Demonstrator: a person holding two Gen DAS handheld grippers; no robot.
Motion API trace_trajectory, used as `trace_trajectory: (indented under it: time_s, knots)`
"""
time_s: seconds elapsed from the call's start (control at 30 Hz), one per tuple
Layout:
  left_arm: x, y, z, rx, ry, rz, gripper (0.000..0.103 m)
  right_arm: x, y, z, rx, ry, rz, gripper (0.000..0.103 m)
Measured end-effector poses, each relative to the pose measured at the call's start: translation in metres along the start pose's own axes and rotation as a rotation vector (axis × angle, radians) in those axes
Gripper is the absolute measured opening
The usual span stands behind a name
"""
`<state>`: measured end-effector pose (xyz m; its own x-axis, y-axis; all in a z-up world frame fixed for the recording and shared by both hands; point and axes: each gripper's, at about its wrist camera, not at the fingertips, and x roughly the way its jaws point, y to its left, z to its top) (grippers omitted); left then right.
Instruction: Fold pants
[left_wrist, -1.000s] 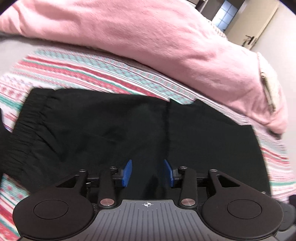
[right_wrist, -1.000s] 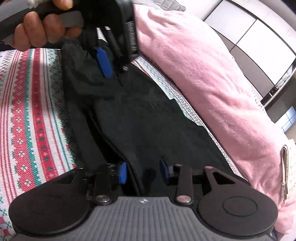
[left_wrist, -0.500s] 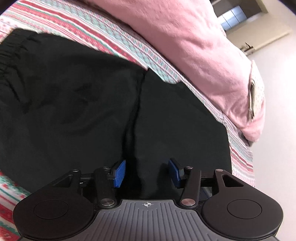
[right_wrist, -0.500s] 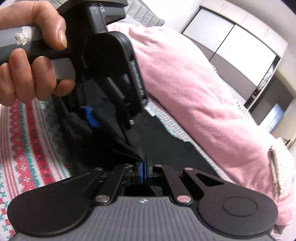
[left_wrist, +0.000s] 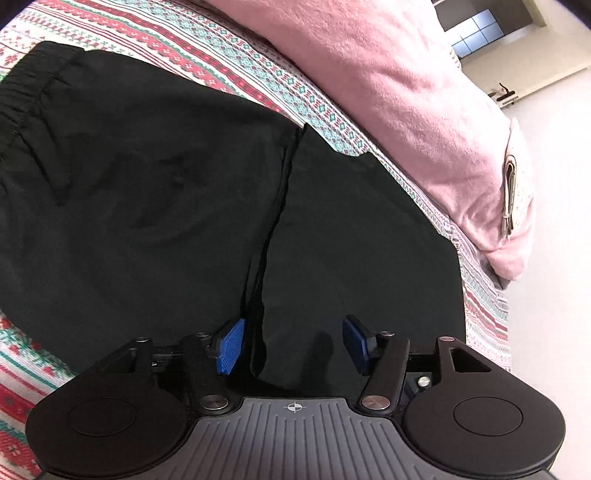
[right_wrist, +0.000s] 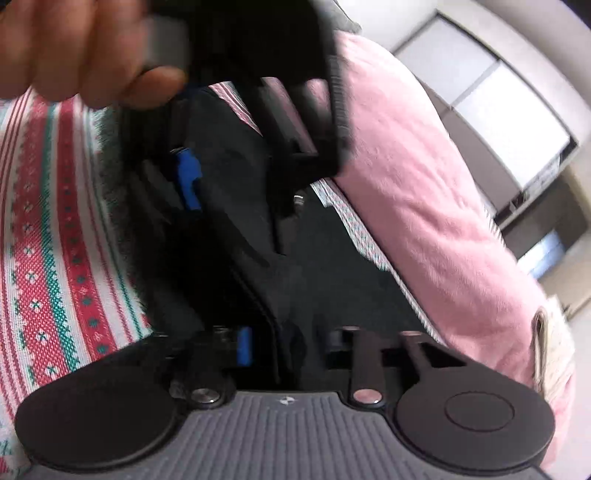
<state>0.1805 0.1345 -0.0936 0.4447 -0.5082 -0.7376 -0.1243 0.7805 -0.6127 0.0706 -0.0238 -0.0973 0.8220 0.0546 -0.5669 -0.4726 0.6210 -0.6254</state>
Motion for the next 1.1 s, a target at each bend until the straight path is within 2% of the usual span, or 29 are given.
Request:
trace_trajectory:
  time_s: [0.07, 0.13, 0.17, 0.2, 0.37, 0.43, 0.47, 0.5, 0.53, 0.6, 0.77, 0.87, 1.1]
  knots:
    - [-0.002, 0.005, 0.001, -0.016, 0.002, -0.006, 0.057, 0.000, 0.013, 0.005, -0.071, -0.039, -0.040, 0.060]
    - [-0.002, 0.011, 0.003, -0.049, 0.011, -0.034, 0.058, -0.002, 0.022, 0.012, -0.090, -0.078, -0.046, 0.052]
    - [-0.003, 0.014, 0.003, -0.065, 0.016, -0.046, 0.058, -0.002, 0.024, 0.015, -0.086, -0.083, -0.035, 0.031]
    - [-0.002, 0.016, 0.004, -0.080, 0.022, -0.058, 0.058, -0.002, 0.026, 0.018, -0.077, -0.082, -0.022, 0.019]
    - [0.001, 0.015, 0.003, -0.094, 0.033, -0.084, 0.060, -0.019, 0.020, 0.029, 0.041, -0.134, -0.021, 0.019]
    - [0.002, 0.014, 0.003, -0.093, 0.024, -0.096, 0.056, -0.026, 0.017, 0.034, 0.080, -0.147, 0.003, 0.019]
    - [0.002, 0.011, 0.003, -0.077, 0.011, -0.082, 0.051, -0.028, 0.018, 0.035, 0.088, -0.147, 0.014, 0.019]
    - [0.001, 0.008, 0.003, -0.045, -0.007, -0.063, 0.023, -0.028, 0.019, 0.035, 0.092, -0.144, 0.023, 0.019]
    - [0.001, 0.004, 0.003, -0.002, -0.016, -0.046, 0.007, -0.028, 0.020, 0.036, 0.098, -0.136, 0.035, 0.019]
    - [-0.001, 0.002, 0.002, 0.030, -0.033, -0.023, 0.002, -0.027, 0.020, 0.035, 0.118, -0.109, 0.078, 0.021]
    - [-0.016, -0.001, 0.003, 0.120, -0.094, 0.073, 0.002, -0.030, 0.002, 0.034, 0.191, -0.087, 0.153, 0.035]
    - [-0.038, 0.005, 0.007, 0.175, -0.162, 0.124, 0.002, -0.030, -0.012, 0.029, 0.225, -0.061, 0.151, 0.036]
    - [-0.087, 0.057, 0.016, 0.130, -0.261, 0.243, 0.002, -0.029, -0.040, 0.017, 0.390, 0.022, 0.229, 0.044]
